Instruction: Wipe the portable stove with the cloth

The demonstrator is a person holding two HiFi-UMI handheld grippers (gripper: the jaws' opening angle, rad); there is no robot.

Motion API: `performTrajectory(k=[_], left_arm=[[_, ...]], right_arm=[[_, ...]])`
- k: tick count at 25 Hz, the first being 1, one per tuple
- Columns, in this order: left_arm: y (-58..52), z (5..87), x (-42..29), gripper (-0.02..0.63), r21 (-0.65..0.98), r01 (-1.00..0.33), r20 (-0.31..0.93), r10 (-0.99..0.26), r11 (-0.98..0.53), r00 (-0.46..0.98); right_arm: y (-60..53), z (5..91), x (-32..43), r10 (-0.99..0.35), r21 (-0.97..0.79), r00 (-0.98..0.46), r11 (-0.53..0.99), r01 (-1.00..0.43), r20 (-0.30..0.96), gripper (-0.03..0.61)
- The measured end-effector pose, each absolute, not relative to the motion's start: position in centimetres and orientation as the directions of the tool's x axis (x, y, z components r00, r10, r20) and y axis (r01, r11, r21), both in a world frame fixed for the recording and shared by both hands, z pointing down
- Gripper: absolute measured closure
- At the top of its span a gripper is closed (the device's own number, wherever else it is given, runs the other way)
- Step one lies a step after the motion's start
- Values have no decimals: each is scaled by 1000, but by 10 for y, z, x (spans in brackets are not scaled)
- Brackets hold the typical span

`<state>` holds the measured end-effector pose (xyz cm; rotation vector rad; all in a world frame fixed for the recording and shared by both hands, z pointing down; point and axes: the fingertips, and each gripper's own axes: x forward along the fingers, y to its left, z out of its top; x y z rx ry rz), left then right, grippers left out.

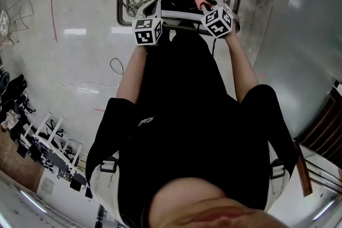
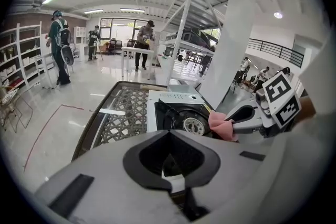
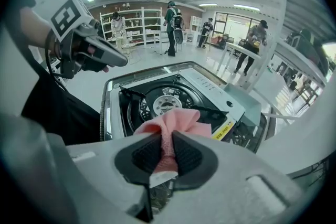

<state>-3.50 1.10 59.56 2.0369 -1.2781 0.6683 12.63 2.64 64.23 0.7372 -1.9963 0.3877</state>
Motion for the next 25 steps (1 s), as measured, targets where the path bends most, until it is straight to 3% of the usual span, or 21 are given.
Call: performTrajectory(k=[13, 25], left_arm=[[15, 595, 2, 614, 226, -901, 704, -577, -371, 414], [21, 597, -8, 614, 220, -912, 712, -582, -345, 392]], right_arm=[[39, 655, 168, -345, 4, -365, 731, -682, 864, 532], [42, 653, 172, -360, 10, -360, 719, -695, 861, 532]])
